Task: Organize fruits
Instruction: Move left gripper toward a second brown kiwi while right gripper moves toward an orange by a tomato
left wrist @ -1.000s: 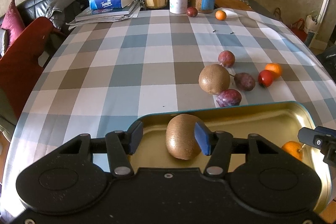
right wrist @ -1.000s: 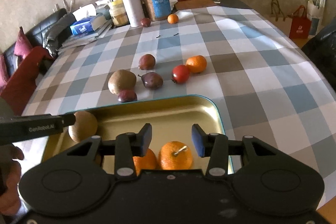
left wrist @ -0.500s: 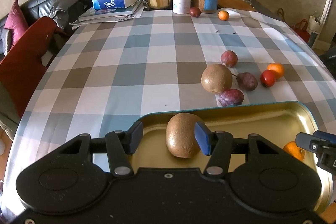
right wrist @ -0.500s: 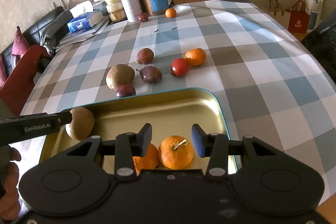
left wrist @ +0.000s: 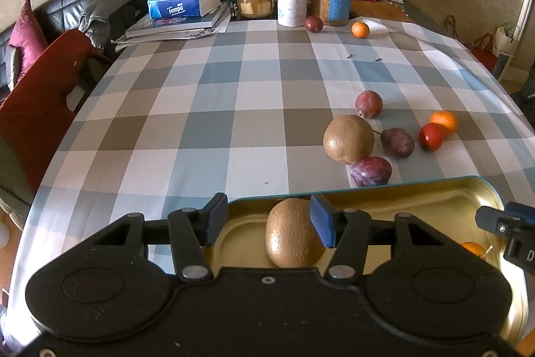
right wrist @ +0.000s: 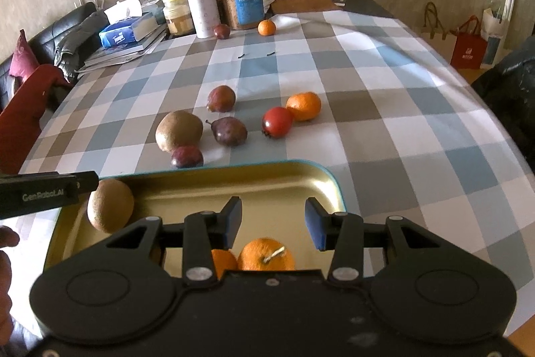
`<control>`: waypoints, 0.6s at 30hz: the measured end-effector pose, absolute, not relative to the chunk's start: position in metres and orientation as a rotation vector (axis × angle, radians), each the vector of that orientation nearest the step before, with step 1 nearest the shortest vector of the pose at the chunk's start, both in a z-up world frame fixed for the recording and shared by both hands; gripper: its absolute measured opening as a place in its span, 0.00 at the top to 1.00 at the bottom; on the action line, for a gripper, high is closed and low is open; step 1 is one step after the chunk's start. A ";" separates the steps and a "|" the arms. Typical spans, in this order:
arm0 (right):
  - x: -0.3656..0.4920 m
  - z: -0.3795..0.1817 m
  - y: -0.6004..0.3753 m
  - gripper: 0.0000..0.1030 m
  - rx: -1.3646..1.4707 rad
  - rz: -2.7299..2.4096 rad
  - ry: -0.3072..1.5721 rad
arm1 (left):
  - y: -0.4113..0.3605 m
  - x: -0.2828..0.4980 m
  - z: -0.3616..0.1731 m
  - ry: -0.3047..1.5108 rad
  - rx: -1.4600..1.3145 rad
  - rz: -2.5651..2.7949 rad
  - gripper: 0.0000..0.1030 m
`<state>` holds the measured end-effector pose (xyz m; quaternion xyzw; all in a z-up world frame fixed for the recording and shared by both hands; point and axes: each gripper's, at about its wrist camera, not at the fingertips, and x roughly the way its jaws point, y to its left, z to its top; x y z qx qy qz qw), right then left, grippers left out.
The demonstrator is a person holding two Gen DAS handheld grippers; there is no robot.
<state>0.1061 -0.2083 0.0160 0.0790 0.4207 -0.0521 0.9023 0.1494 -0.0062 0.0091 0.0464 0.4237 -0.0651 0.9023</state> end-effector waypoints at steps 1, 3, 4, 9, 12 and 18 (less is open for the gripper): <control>0.109 0.016 -0.209 0.56 0.162 -0.109 0.871 | -0.006 0.150 0.009 0.876 0.098 -0.133 0.41; 0.113 0.016 -0.211 0.56 0.152 -0.121 0.870 | -0.007 0.152 0.009 0.875 0.103 -0.129 0.41; 0.116 0.016 -0.211 0.56 0.142 -0.129 0.868 | -0.008 0.153 0.009 0.875 0.105 -0.127 0.41; 0.130 0.017 -0.215 0.56 0.101 -0.159 0.853 | -0.010 0.160 0.009 0.876 0.104 -0.117 0.41; 0.141 0.018 -0.219 0.56 0.110 -0.167 0.858 | -0.012 0.166 0.012 0.870 0.098 -0.109 0.41; 0.173 0.017 -0.228 0.57 0.127 -0.184 0.875 | -0.018 0.184 0.017 0.856 0.078 -0.087 0.41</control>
